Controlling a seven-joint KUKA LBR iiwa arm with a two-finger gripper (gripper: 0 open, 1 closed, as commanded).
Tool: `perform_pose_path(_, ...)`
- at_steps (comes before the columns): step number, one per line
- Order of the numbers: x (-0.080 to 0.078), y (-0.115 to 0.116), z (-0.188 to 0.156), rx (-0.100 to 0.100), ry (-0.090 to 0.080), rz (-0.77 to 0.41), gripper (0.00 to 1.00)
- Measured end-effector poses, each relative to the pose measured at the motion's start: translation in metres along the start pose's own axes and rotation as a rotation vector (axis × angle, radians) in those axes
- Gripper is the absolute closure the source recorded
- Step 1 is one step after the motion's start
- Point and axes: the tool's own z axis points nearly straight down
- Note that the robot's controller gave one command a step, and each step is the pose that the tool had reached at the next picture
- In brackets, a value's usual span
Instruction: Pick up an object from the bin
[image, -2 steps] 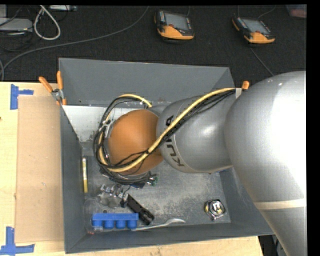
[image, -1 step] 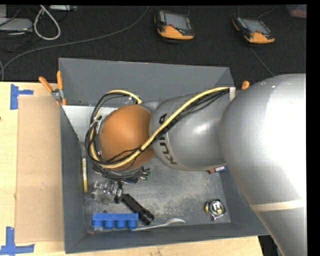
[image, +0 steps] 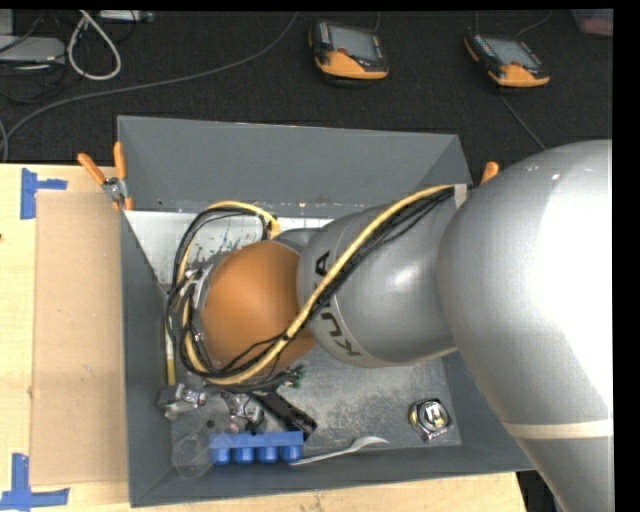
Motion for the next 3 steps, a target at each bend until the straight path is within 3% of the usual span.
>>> perform_pose_path(2, -0.002, 0.0, 0.002, 0.0, 0.0, -0.028, 0.0)
perform_pose_path(3, 0.006, 0.014, -0.003, 0.035, -0.033, -0.087, 0.0)
